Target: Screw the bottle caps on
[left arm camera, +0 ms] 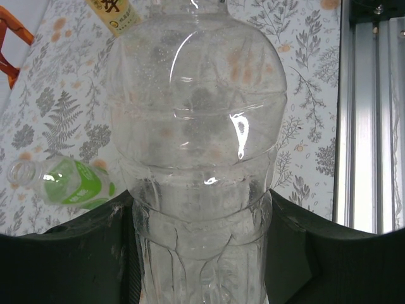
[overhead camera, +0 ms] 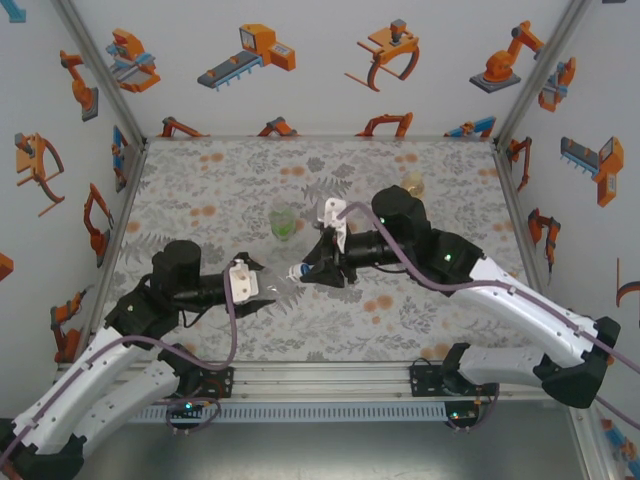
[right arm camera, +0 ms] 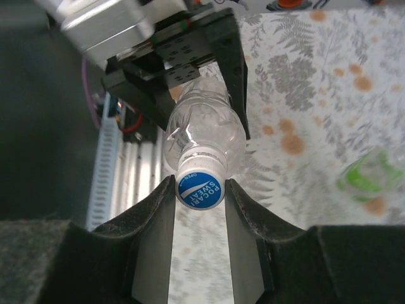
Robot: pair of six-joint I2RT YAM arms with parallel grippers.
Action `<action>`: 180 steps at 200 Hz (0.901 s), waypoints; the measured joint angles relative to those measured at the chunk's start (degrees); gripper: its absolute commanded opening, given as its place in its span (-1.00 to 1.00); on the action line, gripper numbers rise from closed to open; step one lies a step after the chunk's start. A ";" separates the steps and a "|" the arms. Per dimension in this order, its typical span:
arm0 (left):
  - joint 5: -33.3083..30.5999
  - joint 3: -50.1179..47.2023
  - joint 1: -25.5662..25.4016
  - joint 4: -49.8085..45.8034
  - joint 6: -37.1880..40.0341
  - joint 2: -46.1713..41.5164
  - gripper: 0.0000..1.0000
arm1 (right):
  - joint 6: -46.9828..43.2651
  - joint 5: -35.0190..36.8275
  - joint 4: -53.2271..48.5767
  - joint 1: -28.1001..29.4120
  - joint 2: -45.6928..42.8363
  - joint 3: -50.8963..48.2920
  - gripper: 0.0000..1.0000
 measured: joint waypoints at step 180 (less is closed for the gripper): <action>-7.54 -0.98 0.37 2.43 -1.66 1.03 -1.00 | 59.36 19.21 -11.93 0.11 7.15 8.70 -0.47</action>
